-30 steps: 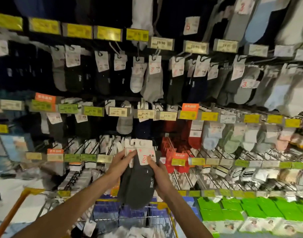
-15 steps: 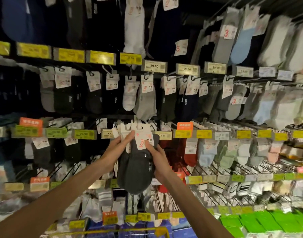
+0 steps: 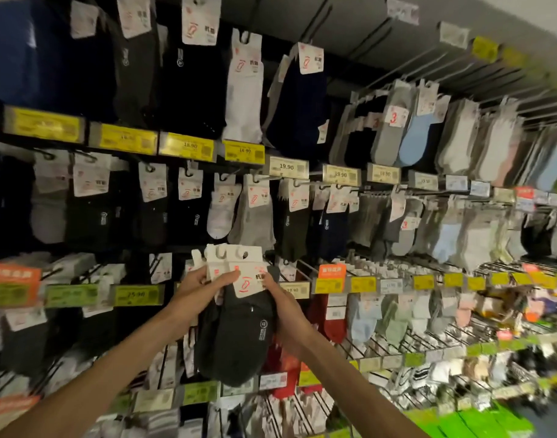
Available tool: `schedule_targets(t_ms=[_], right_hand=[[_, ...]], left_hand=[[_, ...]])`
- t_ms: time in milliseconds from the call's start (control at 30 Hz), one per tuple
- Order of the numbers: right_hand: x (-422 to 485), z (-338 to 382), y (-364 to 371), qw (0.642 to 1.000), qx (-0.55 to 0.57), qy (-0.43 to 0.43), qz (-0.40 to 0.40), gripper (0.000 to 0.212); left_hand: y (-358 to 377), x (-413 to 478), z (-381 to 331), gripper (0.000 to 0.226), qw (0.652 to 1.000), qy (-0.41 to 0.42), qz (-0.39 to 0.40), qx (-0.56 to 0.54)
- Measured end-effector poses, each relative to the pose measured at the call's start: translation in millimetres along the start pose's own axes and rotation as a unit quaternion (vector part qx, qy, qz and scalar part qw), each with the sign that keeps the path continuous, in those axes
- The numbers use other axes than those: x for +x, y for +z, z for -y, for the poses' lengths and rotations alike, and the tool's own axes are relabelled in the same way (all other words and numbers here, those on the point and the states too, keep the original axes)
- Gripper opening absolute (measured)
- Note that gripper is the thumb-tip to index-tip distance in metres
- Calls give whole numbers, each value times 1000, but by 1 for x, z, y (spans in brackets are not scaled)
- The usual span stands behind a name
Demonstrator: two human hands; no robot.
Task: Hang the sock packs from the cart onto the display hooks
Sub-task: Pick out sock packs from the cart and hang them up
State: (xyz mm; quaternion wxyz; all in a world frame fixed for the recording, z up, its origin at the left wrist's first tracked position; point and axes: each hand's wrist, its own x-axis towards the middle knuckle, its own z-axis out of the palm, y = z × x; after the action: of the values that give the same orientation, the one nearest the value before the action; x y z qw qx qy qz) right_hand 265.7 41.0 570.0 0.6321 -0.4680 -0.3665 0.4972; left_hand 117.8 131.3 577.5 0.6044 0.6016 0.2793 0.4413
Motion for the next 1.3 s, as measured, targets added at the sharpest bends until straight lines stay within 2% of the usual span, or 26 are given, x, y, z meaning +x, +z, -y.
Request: schedule_targets(t_ms=[133, 367, 600, 767, 900, 1033, 1133, 1300], right_hand=[[2, 7, -1, 999, -27, -6, 20, 39], [10, 9, -10, 997, -44, -2, 57, 41], [12, -6, -17, 998, -28, 14, 59, 39], [22, -5, -25, 998, -16, 25, 63, 43], [28, -3, -30, 998, 0, 17, 66, 41], [32, -10, -35, 999, 6, 12, 40, 36], [34, -20, -45, 1000, 10, 13, -8, 31], [37, -38, -65, 995, 34, 22, -91, 23]], left_hand=[[-9, 4, -7, 16, 999, 15, 27, 13], [-16, 1, -9, 39, 998, -35, 48, 3], [-12, -5, 1, 39, 997, -71, 23, 14], [-5, 3, 1, 48, 997, -76, -16, 25], [-2, 5, -2, 36, 996, -66, -34, 55], [-7, 4, 4, 26, 992, -57, -56, 94], [-20, -1, 14, 16, 985, -68, -90, 131], [-55, -22, 26, 8, 979, -100, -138, 115]])
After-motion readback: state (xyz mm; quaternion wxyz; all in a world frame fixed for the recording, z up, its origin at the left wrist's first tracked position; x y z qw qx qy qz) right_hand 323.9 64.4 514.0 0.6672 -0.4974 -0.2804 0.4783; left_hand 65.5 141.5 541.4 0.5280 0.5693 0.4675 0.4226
